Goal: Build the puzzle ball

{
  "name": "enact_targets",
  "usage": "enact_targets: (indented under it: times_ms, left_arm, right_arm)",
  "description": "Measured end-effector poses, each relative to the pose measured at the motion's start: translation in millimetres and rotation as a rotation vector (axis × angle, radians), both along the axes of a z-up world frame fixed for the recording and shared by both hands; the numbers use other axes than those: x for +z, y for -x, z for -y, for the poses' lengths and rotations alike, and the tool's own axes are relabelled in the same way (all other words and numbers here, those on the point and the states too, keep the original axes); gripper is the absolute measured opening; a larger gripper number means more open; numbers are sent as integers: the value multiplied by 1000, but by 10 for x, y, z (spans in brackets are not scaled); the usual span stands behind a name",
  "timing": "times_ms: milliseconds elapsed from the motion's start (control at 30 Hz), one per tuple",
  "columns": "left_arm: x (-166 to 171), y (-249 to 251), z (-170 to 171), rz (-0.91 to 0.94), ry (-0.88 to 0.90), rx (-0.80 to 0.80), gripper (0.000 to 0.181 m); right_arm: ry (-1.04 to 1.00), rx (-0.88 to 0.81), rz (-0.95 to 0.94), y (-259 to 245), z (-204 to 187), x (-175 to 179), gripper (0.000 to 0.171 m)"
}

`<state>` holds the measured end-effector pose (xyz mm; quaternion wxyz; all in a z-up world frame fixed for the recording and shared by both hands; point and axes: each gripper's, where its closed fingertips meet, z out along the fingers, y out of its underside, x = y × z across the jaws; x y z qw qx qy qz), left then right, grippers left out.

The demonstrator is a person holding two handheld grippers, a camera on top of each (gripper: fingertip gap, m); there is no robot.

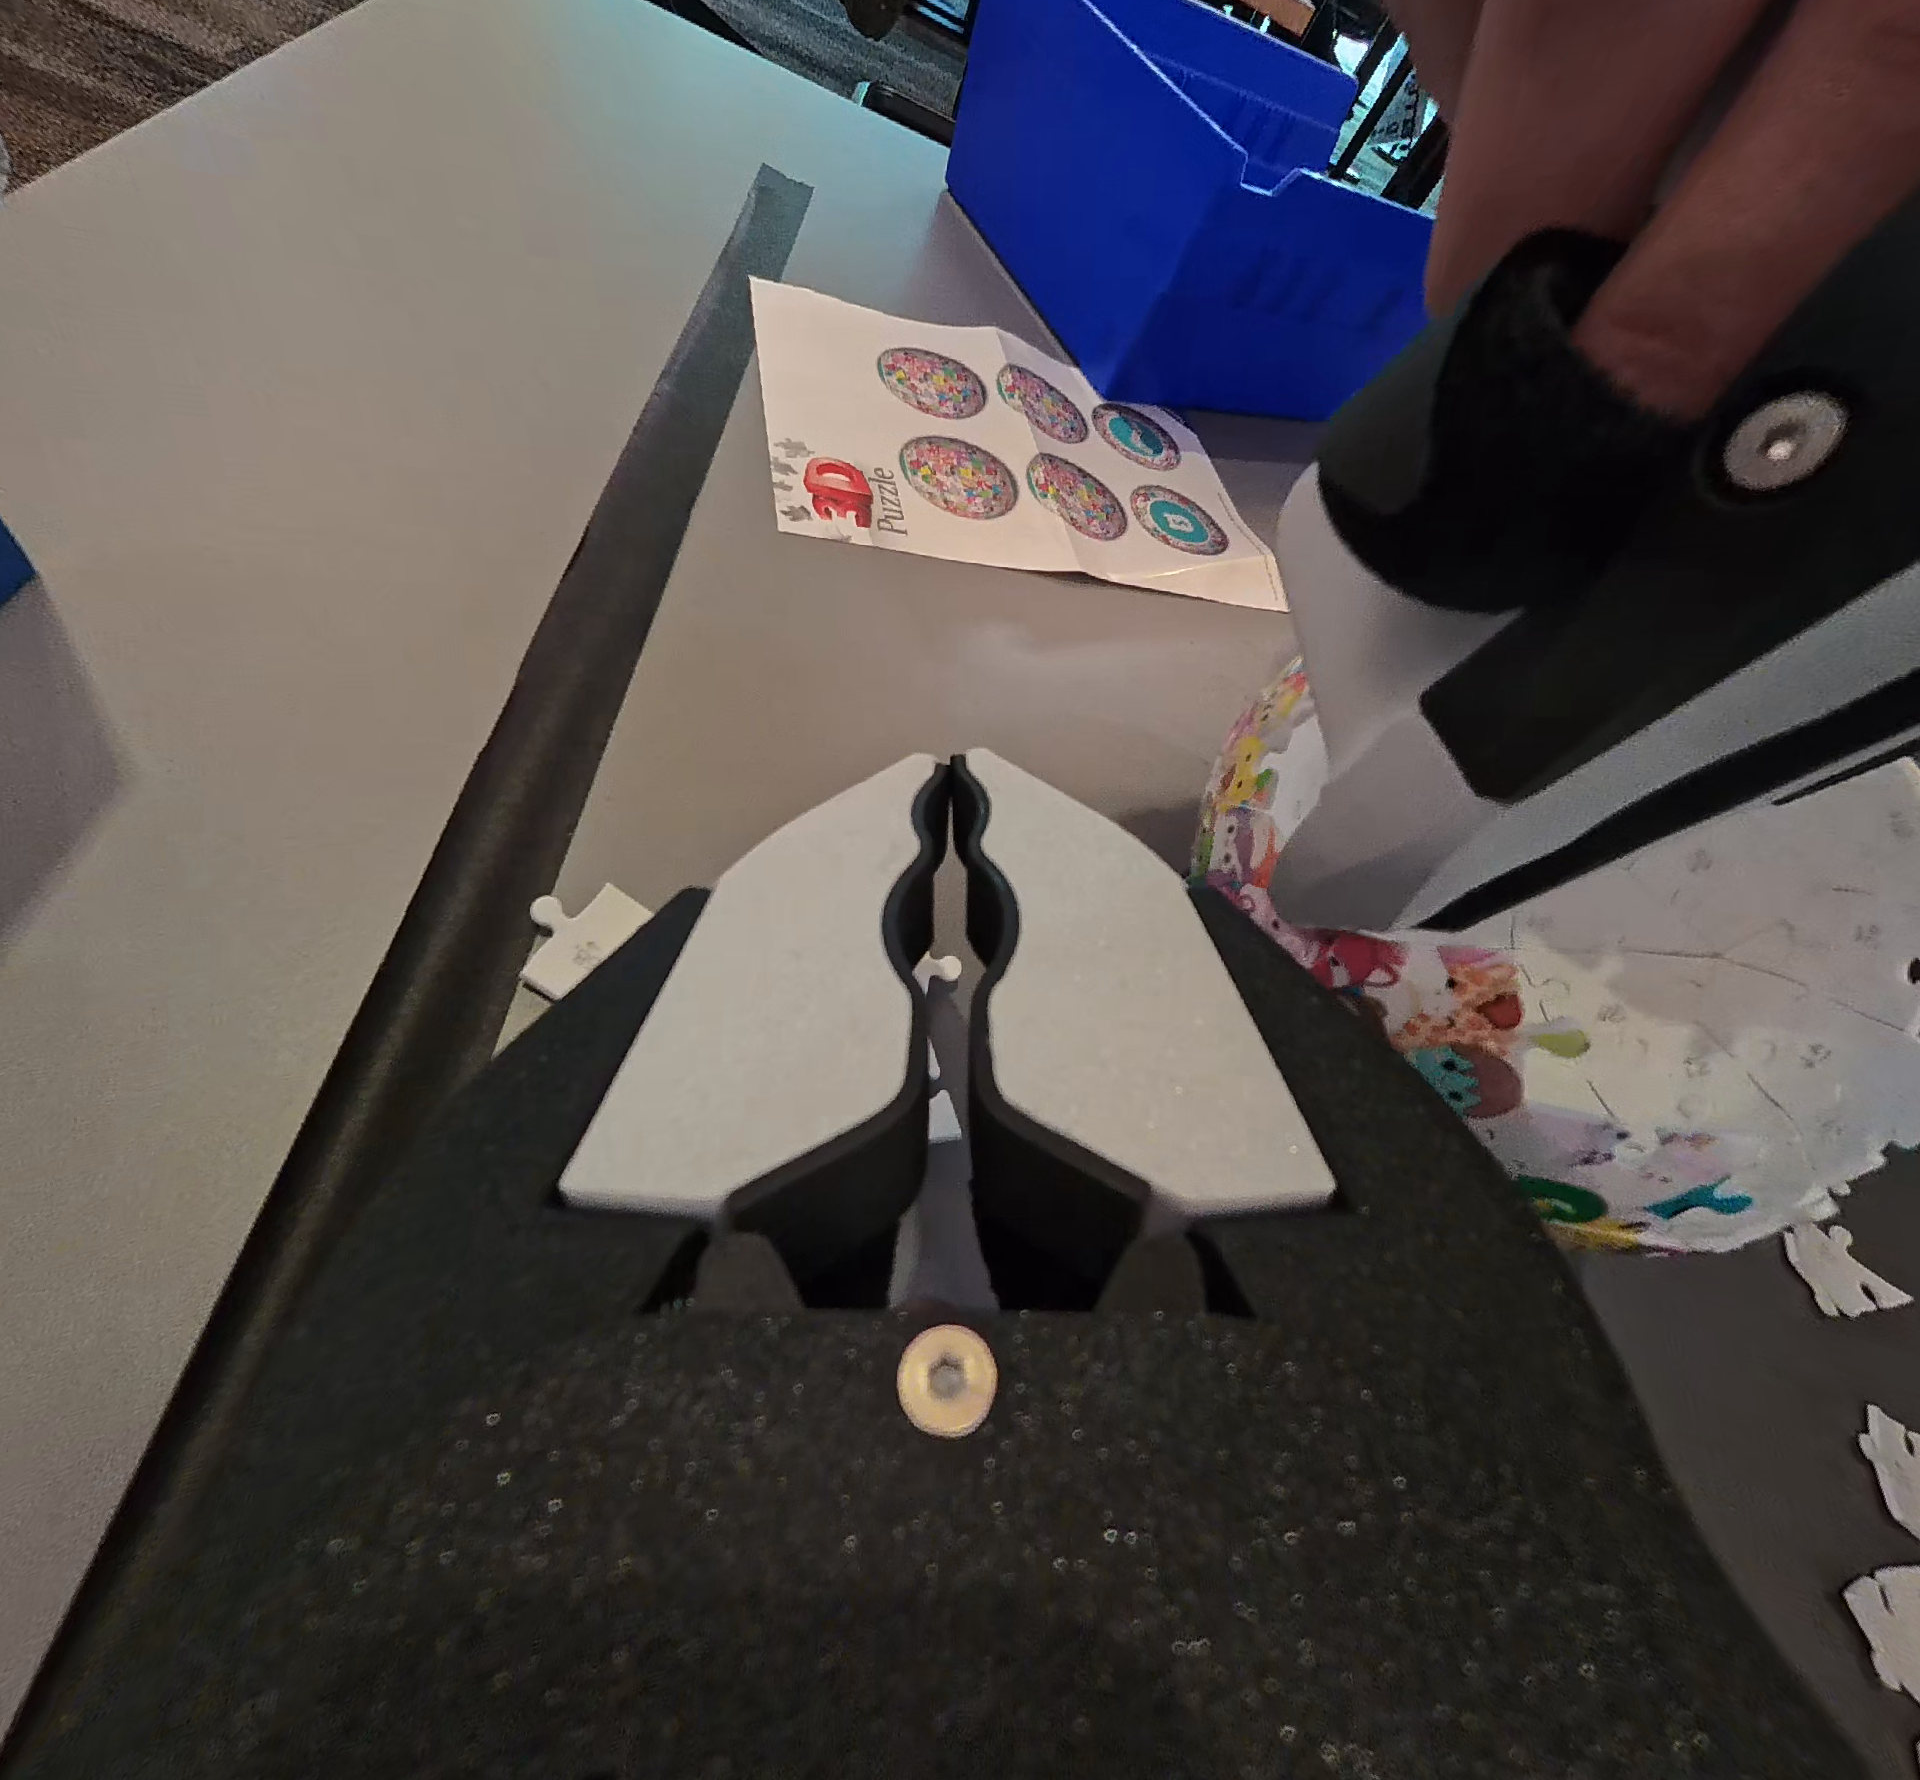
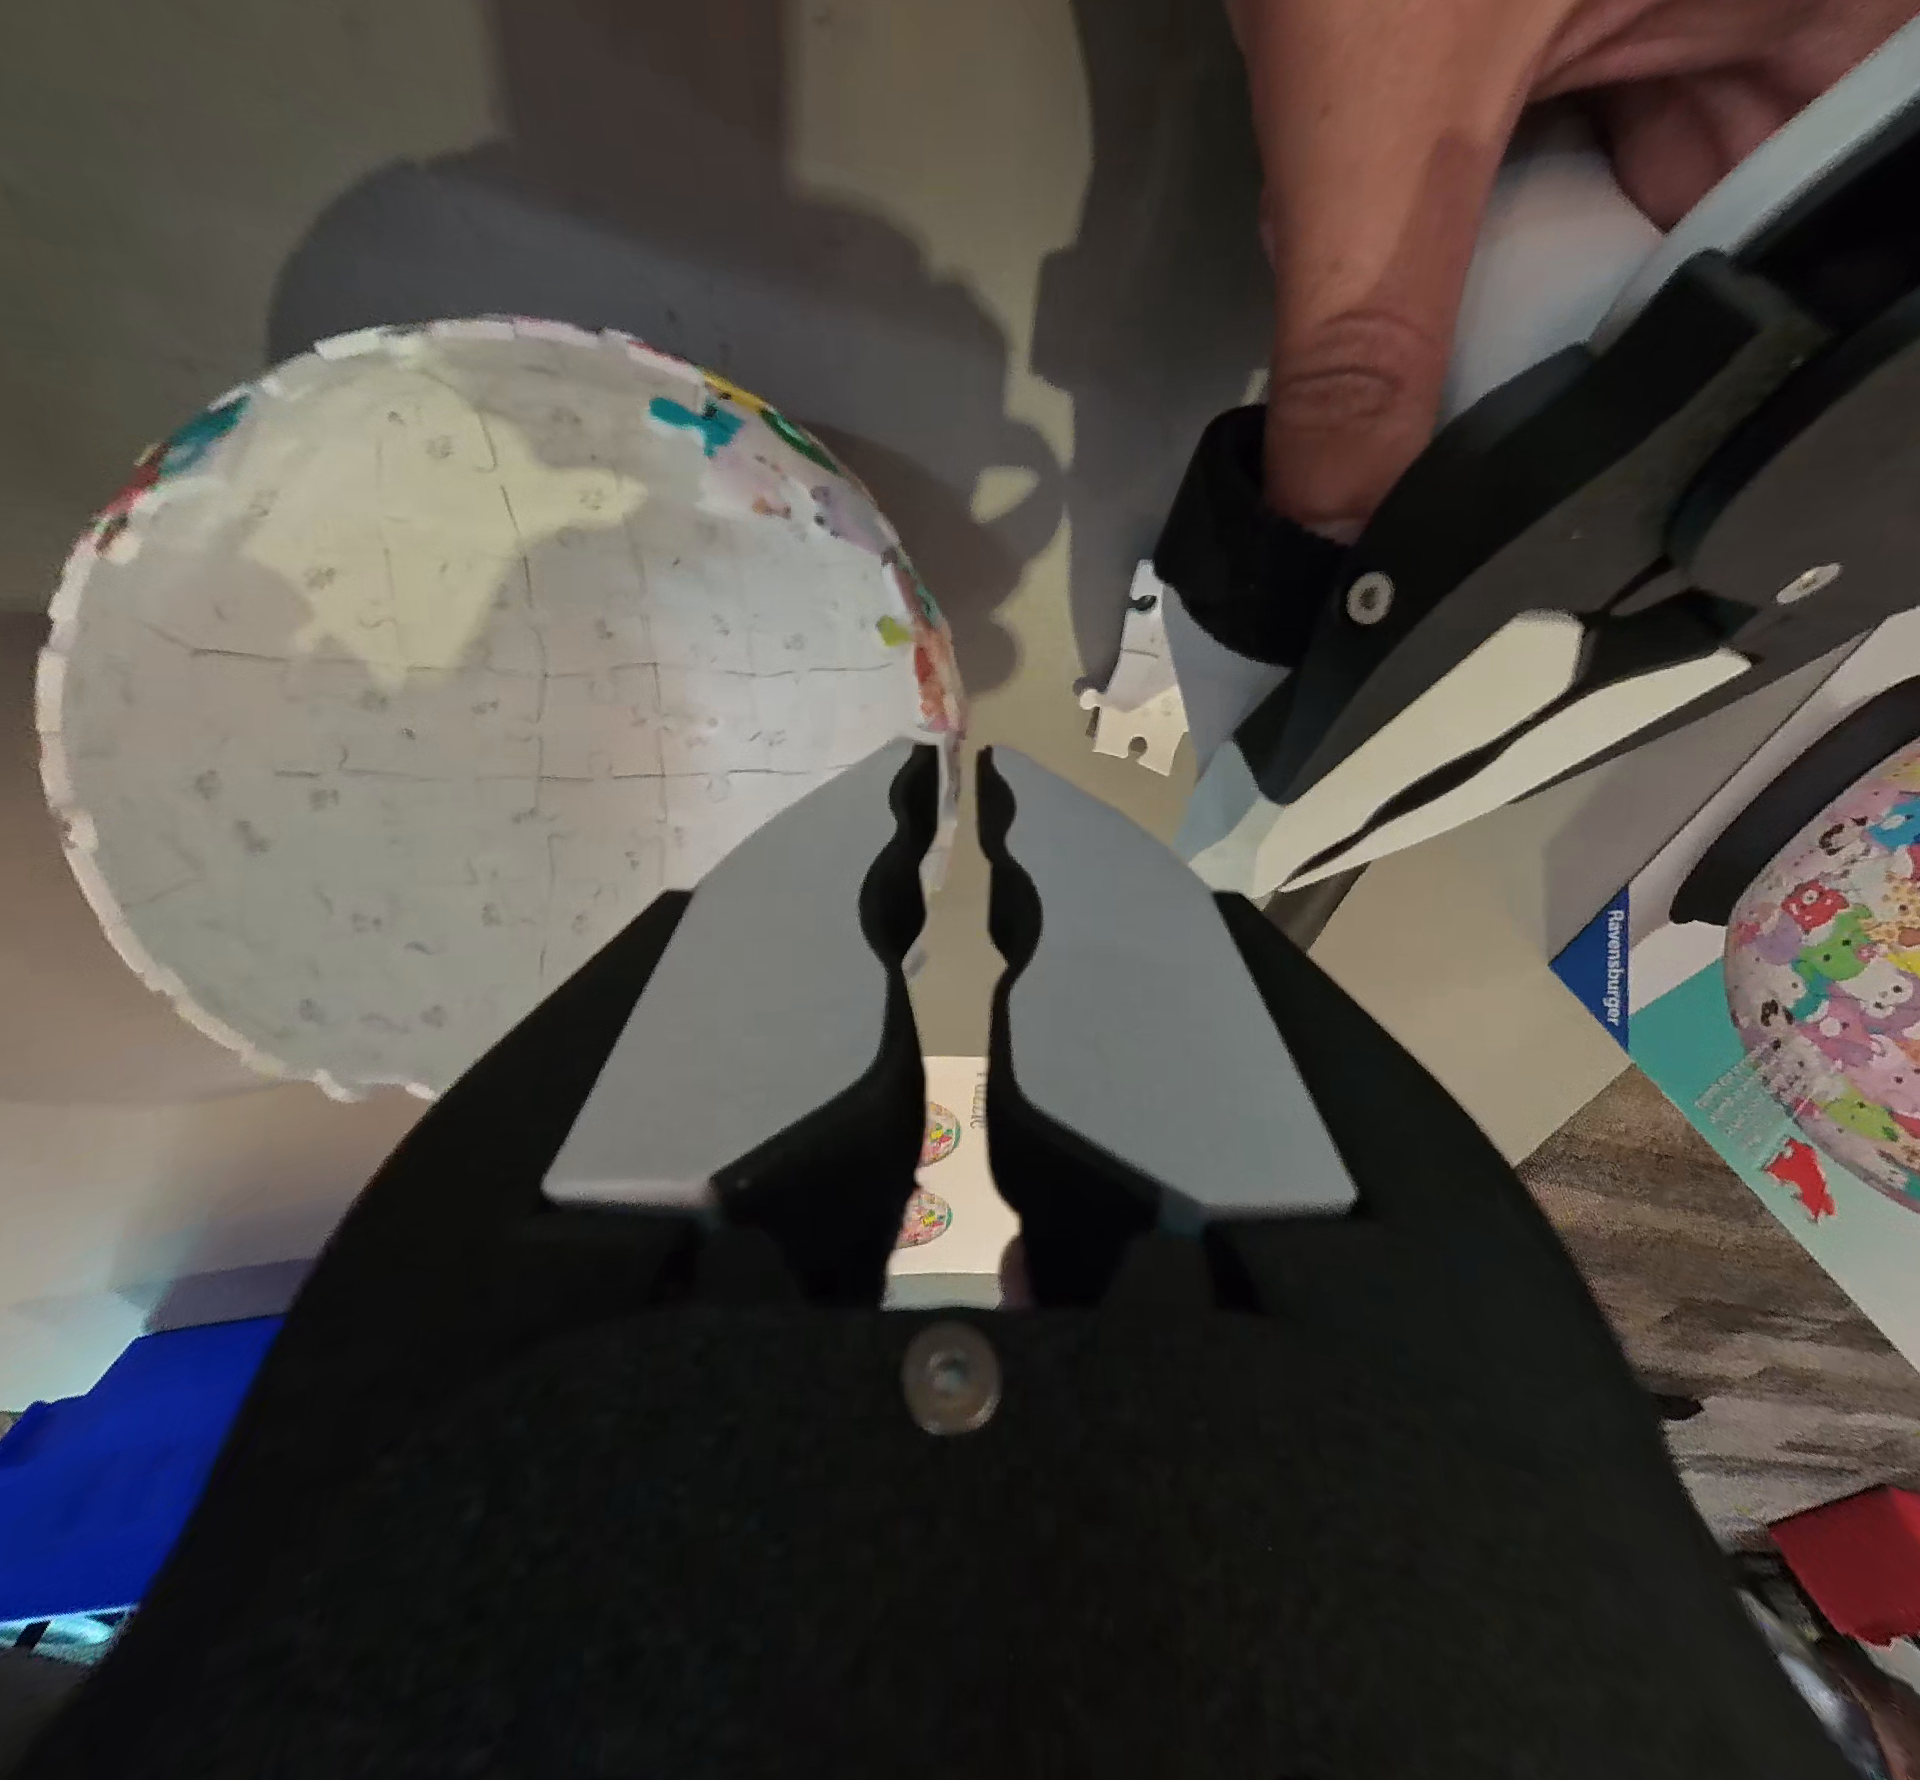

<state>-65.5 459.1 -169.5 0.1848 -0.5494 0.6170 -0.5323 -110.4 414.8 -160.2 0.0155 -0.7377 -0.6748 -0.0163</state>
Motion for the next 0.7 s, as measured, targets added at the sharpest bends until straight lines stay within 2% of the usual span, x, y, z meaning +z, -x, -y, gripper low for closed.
enact_targets:
  times_ms: [233, 400, 700]
  left_arm:
    - [-5, -1, 6, -2, -5, -3, 0]
    - [-6, -2, 6, -3, -4, -3, 0]
    - [-7, -3, 8, -5, -5, -4, 0]
  right_arm:
    - [-11, 40, -57, 68, -14, -15, 11]
    - [-9, 41, -109, 73, -26, -16, 3]
    - [-9, 20, -157, 68, -23, -25, 2]
